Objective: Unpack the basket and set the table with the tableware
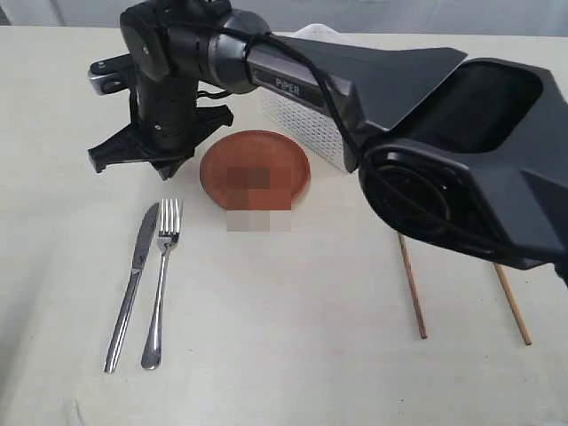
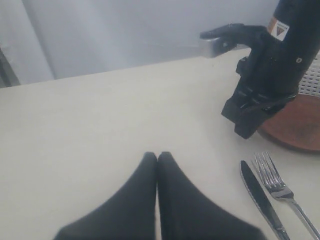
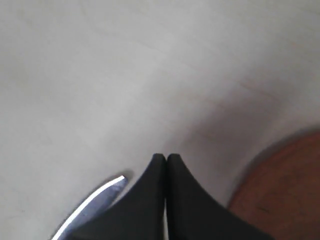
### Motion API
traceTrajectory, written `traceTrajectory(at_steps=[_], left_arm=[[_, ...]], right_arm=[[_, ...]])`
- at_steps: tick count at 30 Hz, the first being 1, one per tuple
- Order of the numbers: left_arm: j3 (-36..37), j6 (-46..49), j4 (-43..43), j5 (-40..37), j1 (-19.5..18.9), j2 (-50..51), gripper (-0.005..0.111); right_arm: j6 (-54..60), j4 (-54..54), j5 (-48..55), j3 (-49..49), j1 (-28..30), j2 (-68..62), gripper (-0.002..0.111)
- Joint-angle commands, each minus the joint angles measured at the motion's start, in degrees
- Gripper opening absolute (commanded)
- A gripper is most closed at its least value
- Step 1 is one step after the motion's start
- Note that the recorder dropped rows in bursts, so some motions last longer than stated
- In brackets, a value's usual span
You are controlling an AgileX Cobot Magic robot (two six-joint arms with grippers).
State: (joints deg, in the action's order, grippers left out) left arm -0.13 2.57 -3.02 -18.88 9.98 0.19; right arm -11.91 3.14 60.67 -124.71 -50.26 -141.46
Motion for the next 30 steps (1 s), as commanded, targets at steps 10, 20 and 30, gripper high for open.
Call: traceTrajectory(at_steps=[10, 20, 30], left_arm=[[0.13, -0.02, 0.10, 0.43, -0.14, -0.19, 0.000], [0.13, -0.02, 0.10, 0.43, -0.14, -0.19, 0.000], [0.13, -0.02, 0.10, 0.43, -0.14, -0.19, 0.000]], right_arm=[[1.64, 4.43, 9.29, 0.98, -0.52, 10.42, 0.000], [-10.37, -2.56, -14.68, 32.76, -0.26, 31.12, 0.000], [-4.49, -2.56, -10.08, 44.60, 12.96, 46.34, 0.000]])
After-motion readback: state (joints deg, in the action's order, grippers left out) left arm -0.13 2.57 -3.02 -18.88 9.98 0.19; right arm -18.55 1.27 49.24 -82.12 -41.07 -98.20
